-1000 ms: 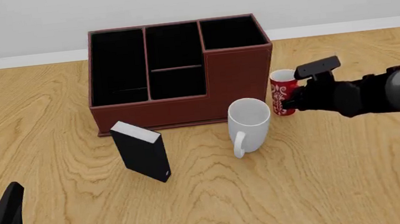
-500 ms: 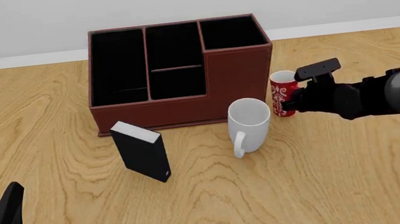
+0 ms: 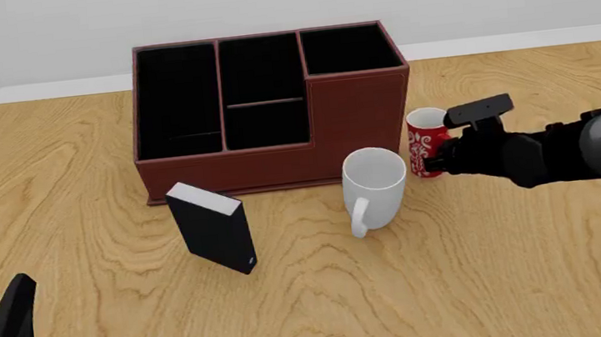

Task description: Pick up the red mug and place it to the right of the caddy.

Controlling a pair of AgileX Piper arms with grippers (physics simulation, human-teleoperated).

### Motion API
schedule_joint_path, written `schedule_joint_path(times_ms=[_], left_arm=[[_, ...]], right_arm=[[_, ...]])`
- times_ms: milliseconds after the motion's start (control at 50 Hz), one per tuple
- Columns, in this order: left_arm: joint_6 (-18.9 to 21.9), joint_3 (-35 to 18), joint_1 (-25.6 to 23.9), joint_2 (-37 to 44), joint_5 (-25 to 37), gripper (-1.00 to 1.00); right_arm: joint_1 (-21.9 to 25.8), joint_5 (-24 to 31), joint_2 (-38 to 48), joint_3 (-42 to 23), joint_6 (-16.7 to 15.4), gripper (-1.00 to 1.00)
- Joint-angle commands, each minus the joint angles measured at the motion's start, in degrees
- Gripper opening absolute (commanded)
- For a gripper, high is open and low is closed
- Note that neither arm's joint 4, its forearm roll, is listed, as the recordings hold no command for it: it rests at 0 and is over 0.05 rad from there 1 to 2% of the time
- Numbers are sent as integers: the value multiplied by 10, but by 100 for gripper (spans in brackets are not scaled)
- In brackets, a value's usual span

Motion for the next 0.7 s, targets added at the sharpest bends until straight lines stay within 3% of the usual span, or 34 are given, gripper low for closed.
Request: schedule_joint_path(times_ms=[20, 540, 560, 700], left_arm=[[0, 0, 0, 0, 0, 100], [0, 0, 0, 0, 0, 100], [0, 0, 0, 0, 0, 100], [0, 0, 0, 0, 0, 100]], right_arm=[[5, -7, -5, 20, 24, -100], [5, -15, -22, 43, 30, -100], [4, -15, -22, 44, 31, 100], [3, -16, -21, 46, 32, 100]])
